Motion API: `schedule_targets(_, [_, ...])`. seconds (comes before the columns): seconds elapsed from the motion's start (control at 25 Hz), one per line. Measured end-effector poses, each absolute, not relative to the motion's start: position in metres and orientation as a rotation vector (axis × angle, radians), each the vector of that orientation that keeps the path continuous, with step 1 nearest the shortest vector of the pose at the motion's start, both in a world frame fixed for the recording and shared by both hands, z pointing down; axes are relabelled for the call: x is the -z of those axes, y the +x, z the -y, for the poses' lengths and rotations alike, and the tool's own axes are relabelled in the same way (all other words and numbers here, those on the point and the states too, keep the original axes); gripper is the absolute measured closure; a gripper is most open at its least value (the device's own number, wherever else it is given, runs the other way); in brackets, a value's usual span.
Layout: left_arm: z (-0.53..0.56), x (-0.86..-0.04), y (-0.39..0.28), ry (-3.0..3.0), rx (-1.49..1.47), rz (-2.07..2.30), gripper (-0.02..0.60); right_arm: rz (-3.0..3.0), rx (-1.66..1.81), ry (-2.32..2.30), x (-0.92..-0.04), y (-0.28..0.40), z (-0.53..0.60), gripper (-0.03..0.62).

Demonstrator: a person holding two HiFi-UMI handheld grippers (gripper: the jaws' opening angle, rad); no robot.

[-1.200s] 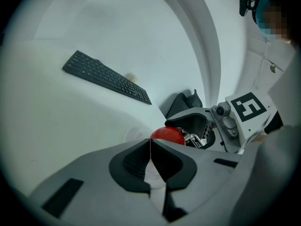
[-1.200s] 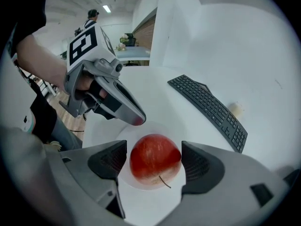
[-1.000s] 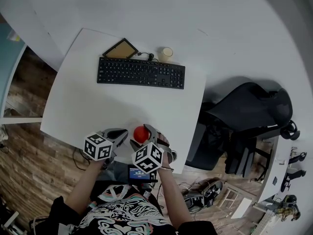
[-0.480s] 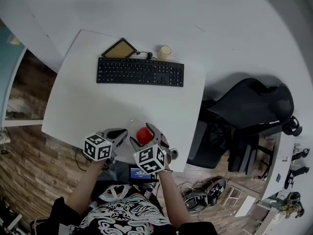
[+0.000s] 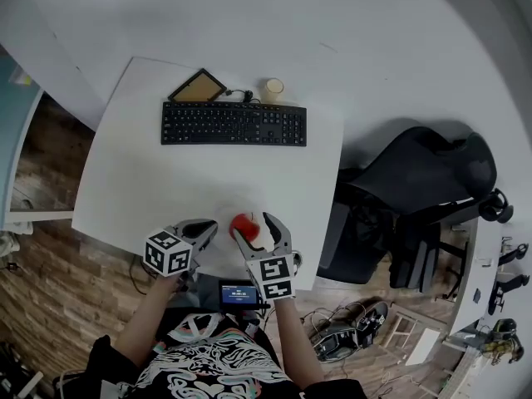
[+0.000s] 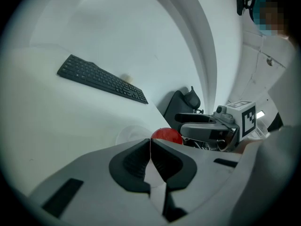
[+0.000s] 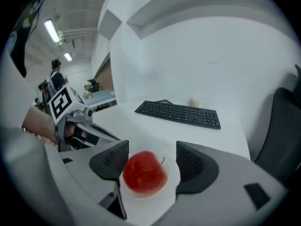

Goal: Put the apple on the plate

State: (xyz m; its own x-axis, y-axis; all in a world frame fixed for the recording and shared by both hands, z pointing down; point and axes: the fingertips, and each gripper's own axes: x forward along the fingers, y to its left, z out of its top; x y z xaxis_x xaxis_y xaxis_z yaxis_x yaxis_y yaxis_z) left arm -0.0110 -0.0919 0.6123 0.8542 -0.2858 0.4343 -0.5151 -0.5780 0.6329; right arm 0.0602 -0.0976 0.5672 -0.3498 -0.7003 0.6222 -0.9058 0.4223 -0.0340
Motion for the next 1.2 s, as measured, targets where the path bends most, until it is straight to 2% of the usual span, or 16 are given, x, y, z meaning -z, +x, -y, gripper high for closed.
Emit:
schedule_targets(0.12, [0.093,-0.605,-0.012,2.259,-0.372,0.588,0.561,2.165,-0.605,1.48,-0.564,0.077,0.088,0.266])
schedule_targets(0.16, [0.093,-0.602,-0.013,2.272,-0.373,0.593,0.561,2.151,-0.599,1.534,-0.561,0.084,0.085,0.318])
schedule_targets(0.2, [0.093,-0.599,-0.014,2.284,-0.374,0.6,0.561,2.131,-0.581,1.583,-0.557,0.09,0.082,0.462])
schedule_targets(0.24, [0.093,-0.596,-0.016,2.295,-0.373,0.608,0.561,2.116,-0.562,1.614,-0.554,0.095,0.079,0.535])
schedule_targets(0.28, [0.092,-0.592,-0.017,2.305,-0.369,0.617,0.561,2.11,-0.551,1.625,-0.552,0.097,0.075,0.553])
schedule_targets(0.76, [0.064,-0.542,-0.028,2.597,-0.42,0.81,0.561,2.151,-0.6,1.798,-0.528,0.098,0.014,0.565])
schedule_targets(0.96, [0.048,-0.491,-0.032,2.67,-0.276,0.807,0.561,2.176,-0.474,1.865,-0.491,0.094,-0.011,0.565])
schedule_targets(1.2, [0.019,-0.448,-0.047,2.812,-0.256,0.909,0.561,2.168,-0.372,1.942,-0.454,0.09,-0.05,0.565])
